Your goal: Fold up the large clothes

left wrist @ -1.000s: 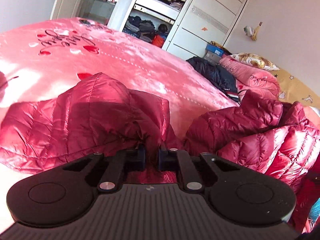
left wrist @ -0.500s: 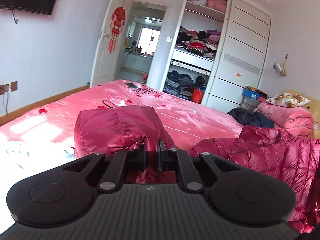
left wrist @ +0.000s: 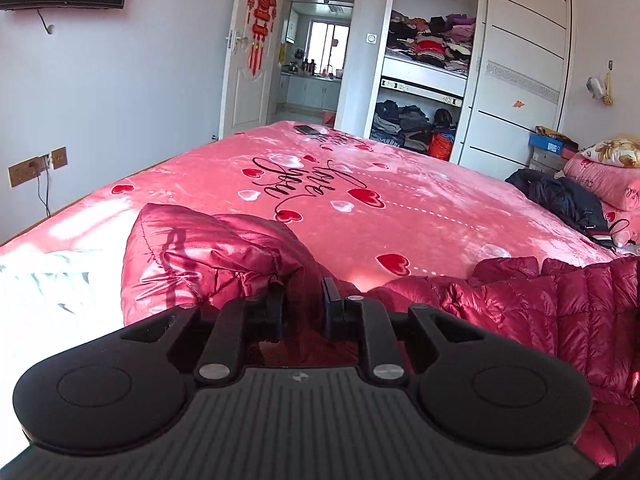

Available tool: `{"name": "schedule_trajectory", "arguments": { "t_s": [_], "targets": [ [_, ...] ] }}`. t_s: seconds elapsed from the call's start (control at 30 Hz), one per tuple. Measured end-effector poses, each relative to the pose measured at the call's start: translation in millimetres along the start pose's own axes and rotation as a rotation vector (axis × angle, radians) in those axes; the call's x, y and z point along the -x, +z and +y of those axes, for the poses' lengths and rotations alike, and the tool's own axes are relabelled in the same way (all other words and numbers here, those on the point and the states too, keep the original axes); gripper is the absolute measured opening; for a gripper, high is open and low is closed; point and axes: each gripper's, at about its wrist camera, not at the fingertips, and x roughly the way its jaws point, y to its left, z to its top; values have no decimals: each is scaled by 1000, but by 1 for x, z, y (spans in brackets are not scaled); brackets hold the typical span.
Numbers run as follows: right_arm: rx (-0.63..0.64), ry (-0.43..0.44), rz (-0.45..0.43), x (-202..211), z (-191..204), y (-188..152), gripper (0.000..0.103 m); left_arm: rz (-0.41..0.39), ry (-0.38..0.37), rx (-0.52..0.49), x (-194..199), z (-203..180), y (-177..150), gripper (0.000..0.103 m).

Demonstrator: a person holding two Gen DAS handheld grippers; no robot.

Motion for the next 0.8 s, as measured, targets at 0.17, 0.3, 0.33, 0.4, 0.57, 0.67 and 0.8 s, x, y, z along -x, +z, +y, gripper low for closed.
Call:
{"name": "schedule_trajectory", "arguments": {
  "t_s": [0.17,0.3,0.33,0.4,0.57,0.67,0.8],
  "targets": [
    [-52,-10,-4,22,-14,-7,71,5,-26,0,22,9,2,35],
    [-116,-8,-13,56,-29,-13,81,-17,-31,-29,48,15,-1,50],
    [-140,2,-14,66,-32,-16,81,-24,-33,-36,56,15,-3,53],
    [-188,19,-15,89,-39,-24,86,-34,-34,-59,76,15,-10,57],
    [-300,75,5,146,-46,-57,91,-12,-57,-80,114,15,-37,62],
    [-358,99,53,171,-44,-81,94,39,-69,-39,131,24,-58,63],
    [-446,147,143,197,-35,-120,95,119,-67,26,147,36,-83,62]
  ]
}}
